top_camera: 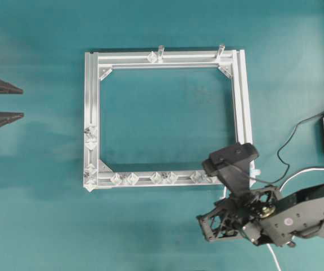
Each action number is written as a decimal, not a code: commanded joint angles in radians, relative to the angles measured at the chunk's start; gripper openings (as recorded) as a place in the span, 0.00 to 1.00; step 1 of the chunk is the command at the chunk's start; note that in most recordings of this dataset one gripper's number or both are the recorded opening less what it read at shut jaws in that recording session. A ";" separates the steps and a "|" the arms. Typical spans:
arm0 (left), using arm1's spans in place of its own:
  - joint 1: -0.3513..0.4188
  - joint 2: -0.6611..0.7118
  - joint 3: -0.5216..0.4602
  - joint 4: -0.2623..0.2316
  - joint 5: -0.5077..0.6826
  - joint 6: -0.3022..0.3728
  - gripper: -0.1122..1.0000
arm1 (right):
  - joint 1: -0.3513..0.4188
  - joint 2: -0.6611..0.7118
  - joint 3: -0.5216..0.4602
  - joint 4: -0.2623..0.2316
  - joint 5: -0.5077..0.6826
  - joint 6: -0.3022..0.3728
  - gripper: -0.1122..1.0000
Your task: Move the cable alternately left and right between 8 closely spaced pins so it hooks onto each one.
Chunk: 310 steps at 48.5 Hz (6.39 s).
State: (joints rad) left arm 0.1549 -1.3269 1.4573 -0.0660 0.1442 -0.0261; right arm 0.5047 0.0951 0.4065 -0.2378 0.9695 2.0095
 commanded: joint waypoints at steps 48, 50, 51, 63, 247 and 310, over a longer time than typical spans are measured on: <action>0.038 0.011 -0.008 0.002 -0.012 -0.006 0.69 | -0.152 -0.066 0.021 -0.038 0.044 0.012 0.23; 0.038 0.011 -0.008 0.002 -0.012 -0.006 0.69 | -0.152 -0.066 0.023 -0.038 0.044 0.012 0.23; 0.037 0.011 -0.008 0.002 -0.012 -0.005 0.69 | -0.153 -0.064 0.023 -0.038 0.044 0.012 0.23; 0.038 0.009 -0.008 0.002 -0.012 -0.006 0.69 | -0.160 -0.066 0.023 -0.038 0.043 0.011 0.23; 0.038 0.009 -0.008 0.003 -0.012 -0.005 0.69 | -0.221 0.051 -0.155 -0.100 -0.063 0.077 0.23; 0.038 0.009 -0.008 0.002 -0.012 -0.005 0.69 | -0.169 0.078 -0.184 -0.087 -0.058 0.101 0.23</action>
State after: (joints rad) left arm 0.1887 -1.3269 1.4588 -0.0660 0.1427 -0.0261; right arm 0.3221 0.1825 0.2485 -0.3329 0.9097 2.1092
